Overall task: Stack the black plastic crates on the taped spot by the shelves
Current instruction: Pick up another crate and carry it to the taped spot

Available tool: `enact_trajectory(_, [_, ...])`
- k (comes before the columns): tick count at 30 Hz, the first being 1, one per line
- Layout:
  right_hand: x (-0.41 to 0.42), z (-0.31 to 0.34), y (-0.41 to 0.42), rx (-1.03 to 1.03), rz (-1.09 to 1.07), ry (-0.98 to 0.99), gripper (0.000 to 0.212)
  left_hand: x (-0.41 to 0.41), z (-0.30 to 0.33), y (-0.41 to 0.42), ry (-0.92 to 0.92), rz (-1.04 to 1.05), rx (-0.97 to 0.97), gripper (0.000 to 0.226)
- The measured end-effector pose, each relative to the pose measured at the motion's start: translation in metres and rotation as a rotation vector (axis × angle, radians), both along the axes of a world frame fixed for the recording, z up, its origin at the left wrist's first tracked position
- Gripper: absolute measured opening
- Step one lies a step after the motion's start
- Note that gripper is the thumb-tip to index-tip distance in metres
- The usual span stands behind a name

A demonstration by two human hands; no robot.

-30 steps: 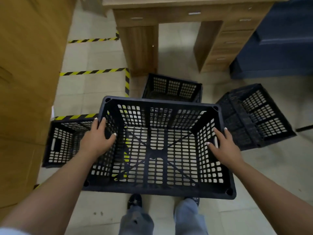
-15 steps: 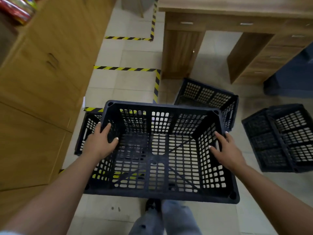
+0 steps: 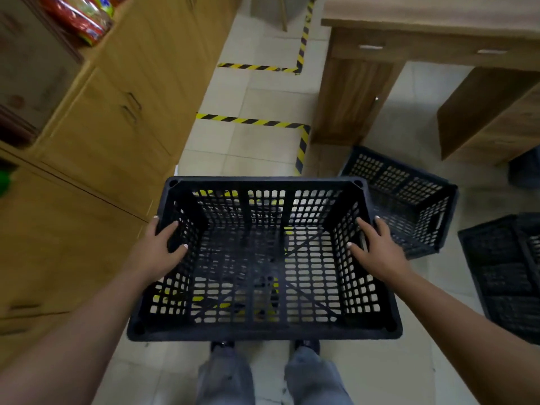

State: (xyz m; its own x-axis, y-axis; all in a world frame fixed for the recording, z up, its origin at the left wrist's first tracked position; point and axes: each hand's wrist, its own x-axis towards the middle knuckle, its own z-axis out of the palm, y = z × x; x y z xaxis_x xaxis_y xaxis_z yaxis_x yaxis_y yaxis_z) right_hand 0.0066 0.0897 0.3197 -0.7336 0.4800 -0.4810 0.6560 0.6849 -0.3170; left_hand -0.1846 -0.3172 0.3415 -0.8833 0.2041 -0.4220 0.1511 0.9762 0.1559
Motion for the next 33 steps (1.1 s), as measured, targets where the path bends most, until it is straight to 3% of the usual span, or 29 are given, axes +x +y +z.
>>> enact_trajectory(8, [-0.066,-0.011,-0.051,0.043,-0.026,-0.022,0.073,-0.073,-0.014,-0.043,-0.026,0.004,0.052,0.066])
enact_trajectory(21, [-0.133,-0.046,-0.158,0.047,-0.311,0.009,0.086,-0.199,-0.06,-0.096,-0.094,-0.139,0.122,0.065])
enact_trajectory(33, [-0.178,-0.114,-0.174,0.075,-0.323,0.05,0.081,-0.237,-0.136,-0.114,-0.083,-0.122,0.114,0.065])
